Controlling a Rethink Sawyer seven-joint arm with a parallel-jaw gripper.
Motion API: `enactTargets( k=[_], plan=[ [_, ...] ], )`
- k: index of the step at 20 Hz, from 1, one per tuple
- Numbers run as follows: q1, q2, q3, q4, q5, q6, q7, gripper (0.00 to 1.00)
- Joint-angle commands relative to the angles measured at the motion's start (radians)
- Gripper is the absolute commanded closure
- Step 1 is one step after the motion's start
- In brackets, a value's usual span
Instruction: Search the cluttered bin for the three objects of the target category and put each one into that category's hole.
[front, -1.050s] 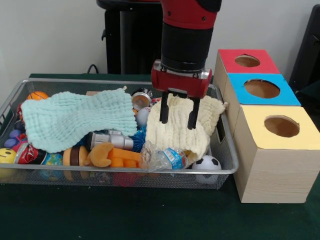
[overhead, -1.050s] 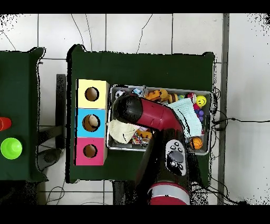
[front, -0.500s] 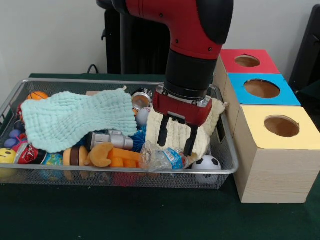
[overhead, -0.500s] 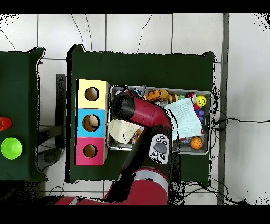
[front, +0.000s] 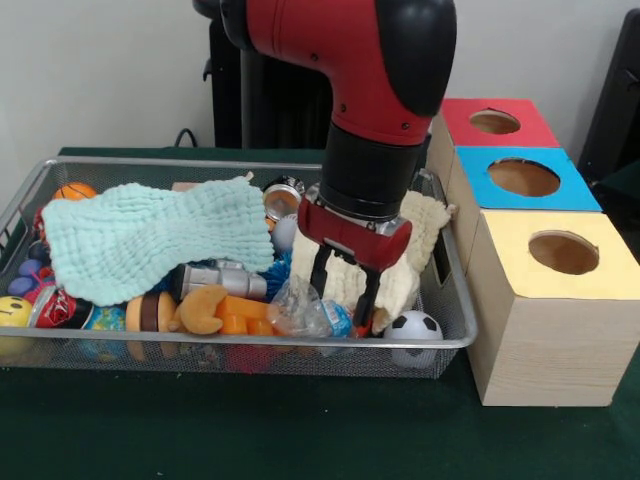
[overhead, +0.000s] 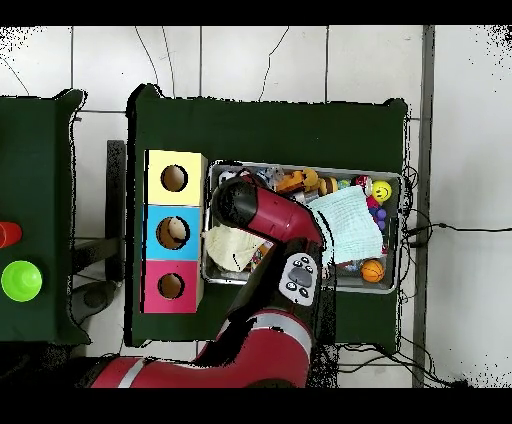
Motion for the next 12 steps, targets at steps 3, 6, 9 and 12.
enactTargets(
  k=[3,6,9,12],
  plan=[
    [-0.002,0.053,0.029,-0.021,0.067,-0.083,0.251,0.00],
    [-0.003,0.059,0.036,-0.022,0.076,-0.093,0.249,0.00],
    [-0.007,0.051,0.046,-0.015,0.075,-0.092,0.237,0.00],
    [-0.021,0.049,0.068,-0.010,0.067,-0.110,0.219,0.00]
  ],
)
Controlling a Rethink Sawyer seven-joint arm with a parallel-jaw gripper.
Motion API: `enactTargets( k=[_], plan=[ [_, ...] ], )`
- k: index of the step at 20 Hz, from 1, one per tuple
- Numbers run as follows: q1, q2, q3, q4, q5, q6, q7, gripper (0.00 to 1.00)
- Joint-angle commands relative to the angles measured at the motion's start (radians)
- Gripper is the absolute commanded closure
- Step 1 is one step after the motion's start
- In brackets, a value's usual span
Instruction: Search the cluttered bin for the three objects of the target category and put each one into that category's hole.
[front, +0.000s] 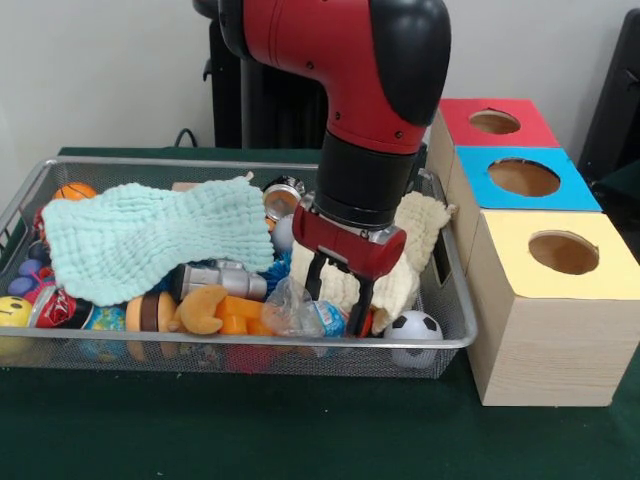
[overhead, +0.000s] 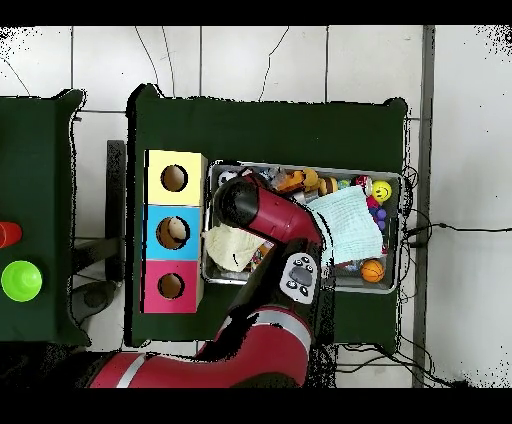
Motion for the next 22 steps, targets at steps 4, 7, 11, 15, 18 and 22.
enactTargets(
  k=[4,7,11,15,18,22],
  plan=[
    [-0.046,0.030,0.097,-0.004,0.016,-0.106,0.189,0.00],
    [-0.057,0.033,0.105,-0.009,0.007,-0.119,0.178,0.00],
    [-0.060,0.033,0.104,-0.016,-0.005,-0.122,0.162,0.00],
    [-0.073,0.038,0.110,-0.037,-0.025,-0.111,0.130,0.00],
    [-0.073,0.042,0.105,-0.046,-0.036,-0.114,0.117,1.00],
    [-0.064,0.045,0.094,-0.047,-0.035,-0.113,0.120,1.00]
  ],
)
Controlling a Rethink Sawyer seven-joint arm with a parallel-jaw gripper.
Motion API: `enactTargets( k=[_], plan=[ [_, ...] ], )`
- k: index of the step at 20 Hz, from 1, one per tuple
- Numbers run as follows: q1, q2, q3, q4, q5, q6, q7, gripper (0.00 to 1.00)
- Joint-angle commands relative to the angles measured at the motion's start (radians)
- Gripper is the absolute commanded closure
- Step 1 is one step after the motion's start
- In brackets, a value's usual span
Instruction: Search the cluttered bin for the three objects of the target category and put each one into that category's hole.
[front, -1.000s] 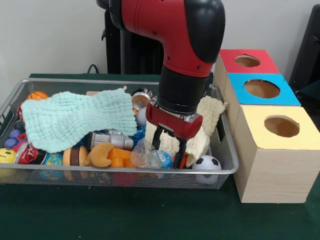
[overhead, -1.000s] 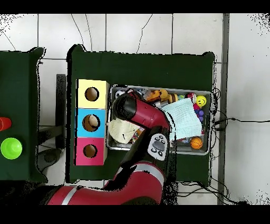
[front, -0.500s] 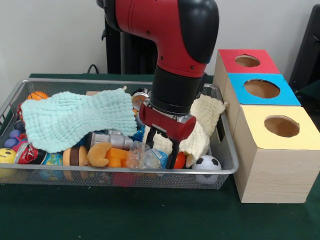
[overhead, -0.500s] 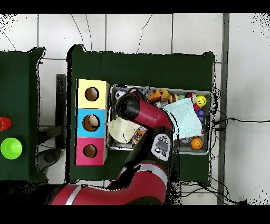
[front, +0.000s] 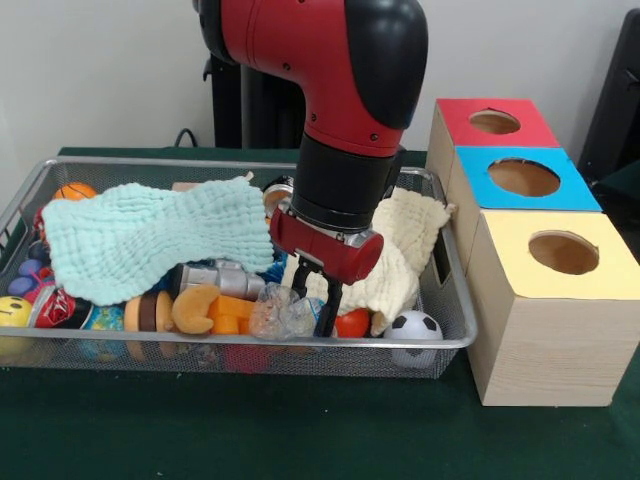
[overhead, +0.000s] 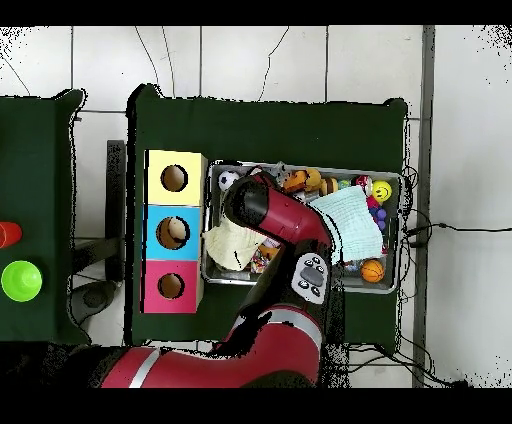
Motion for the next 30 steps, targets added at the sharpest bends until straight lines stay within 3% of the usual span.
enactTargets(
  k=[1,10,15,23,30],
  plan=[
    [-0.035,0.042,0.091,-0.049,-0.034,-0.080,0.118,1.00],
    [-0.037,0.025,0.100,-0.037,-0.041,-0.038,0.100,1.00],
    [-0.015,-0.036,0.079,-0.003,-0.047,0.100,0.077,1.00],
    [-0.011,-0.096,0.085,0.013,-0.097,0.202,0.014,1.00],
    [0.002,-0.135,0.084,0.013,-0.124,0.305,0.027,1.00]
  ],
)
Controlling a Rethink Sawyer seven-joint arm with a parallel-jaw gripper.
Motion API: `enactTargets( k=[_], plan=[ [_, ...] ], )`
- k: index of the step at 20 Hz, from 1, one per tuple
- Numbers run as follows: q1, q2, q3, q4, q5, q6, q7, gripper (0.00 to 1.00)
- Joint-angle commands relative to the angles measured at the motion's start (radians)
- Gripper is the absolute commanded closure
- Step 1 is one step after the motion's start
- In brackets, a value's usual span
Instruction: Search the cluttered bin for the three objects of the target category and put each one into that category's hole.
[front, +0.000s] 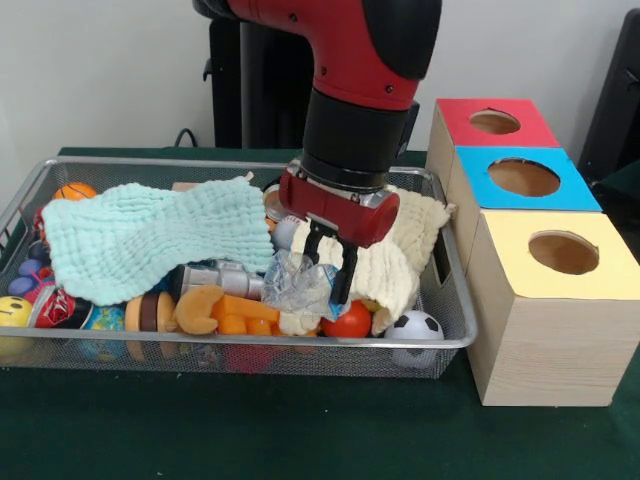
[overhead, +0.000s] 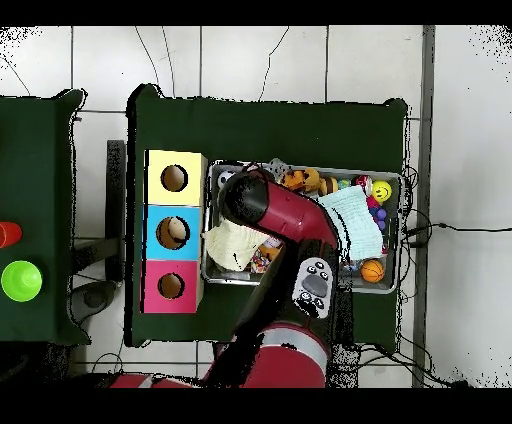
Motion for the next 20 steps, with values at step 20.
enactTargets(
  k=[20],
  plan=[
    [0.099,-0.121,0.078,0.072,-0.020,0.356,0.173,1.00]
  ],
)
